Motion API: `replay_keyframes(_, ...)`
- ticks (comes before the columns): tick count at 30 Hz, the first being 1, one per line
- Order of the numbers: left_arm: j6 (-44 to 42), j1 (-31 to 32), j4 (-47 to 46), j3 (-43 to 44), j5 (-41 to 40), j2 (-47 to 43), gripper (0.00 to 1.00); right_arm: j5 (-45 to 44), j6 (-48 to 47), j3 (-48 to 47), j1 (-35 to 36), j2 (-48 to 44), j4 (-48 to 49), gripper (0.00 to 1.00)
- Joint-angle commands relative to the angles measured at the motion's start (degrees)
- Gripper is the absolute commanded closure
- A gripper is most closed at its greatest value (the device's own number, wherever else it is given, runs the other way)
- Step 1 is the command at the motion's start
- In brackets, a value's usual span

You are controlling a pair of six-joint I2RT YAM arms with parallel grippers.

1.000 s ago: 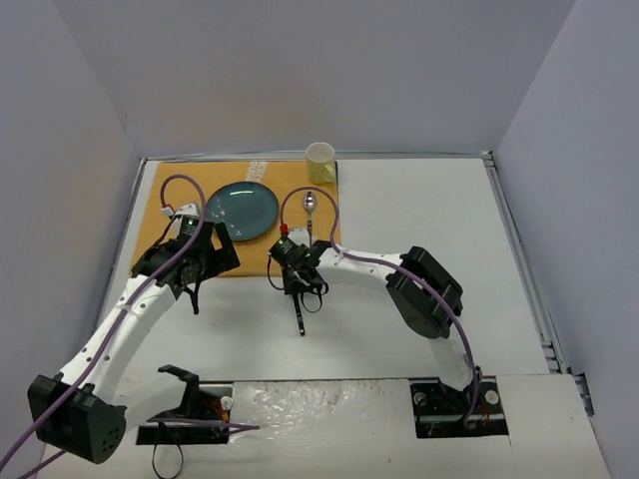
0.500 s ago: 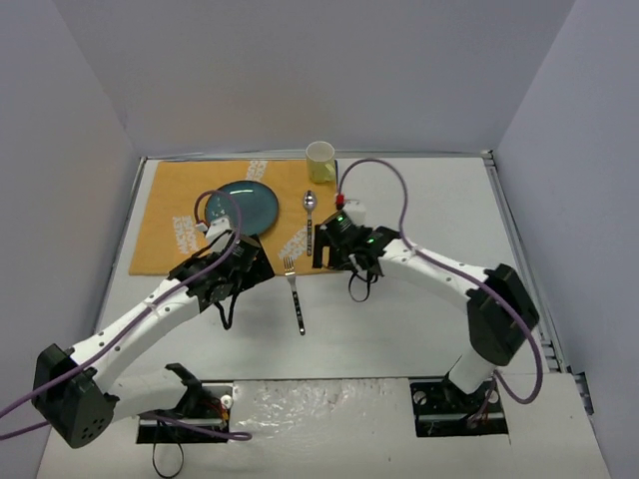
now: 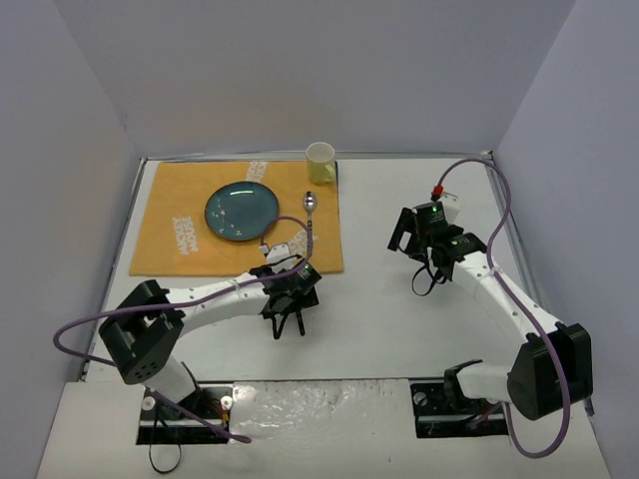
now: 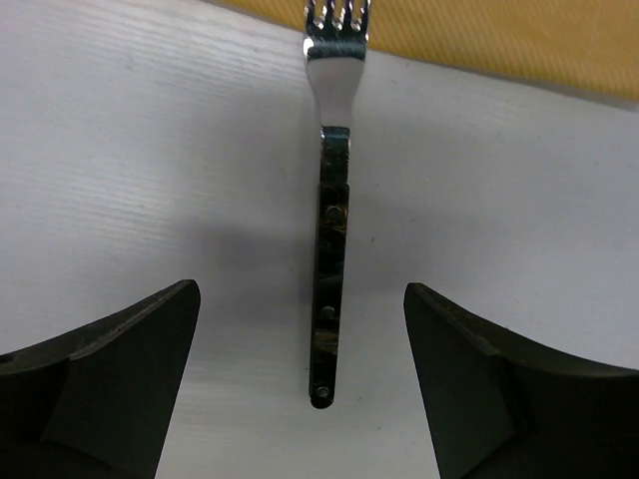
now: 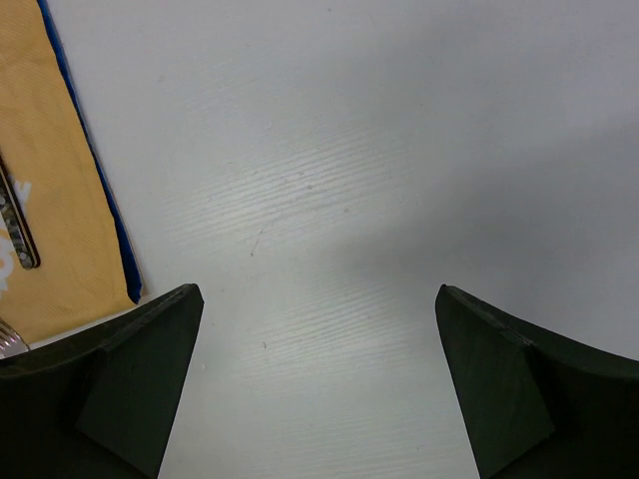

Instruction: Set the dinner table for one person

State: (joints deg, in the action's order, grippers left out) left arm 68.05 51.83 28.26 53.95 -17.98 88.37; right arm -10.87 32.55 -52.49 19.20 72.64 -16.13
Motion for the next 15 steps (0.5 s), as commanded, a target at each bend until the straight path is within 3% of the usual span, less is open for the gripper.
replay_keyframes(1,3.1,0.6,-4.5,1.4,2.7,2.2,0.26,2.8,-2.0,0.4,-1.5,-1.7,0.8,0.00)
replay_keyframes(6,2.8,0.6,-5.9,0.8,3.6,3.1,0.36,3.5,-1.9,0.6,-1.7,-1.5,1.1,0.00)
replay_keyframes(9,2.1,0.6,-5.0,1.2,2.7,3.6,0.49,3.7,-2.1,0.7,-1.7,-1.3,1.3,0.00)
replay_keyframes(15,-0.5,0.4,-1.5,4.9,1.9,7.7,0.58,4.3,-2.1,1.4,-1.7,-1.2,2.0,0.00)
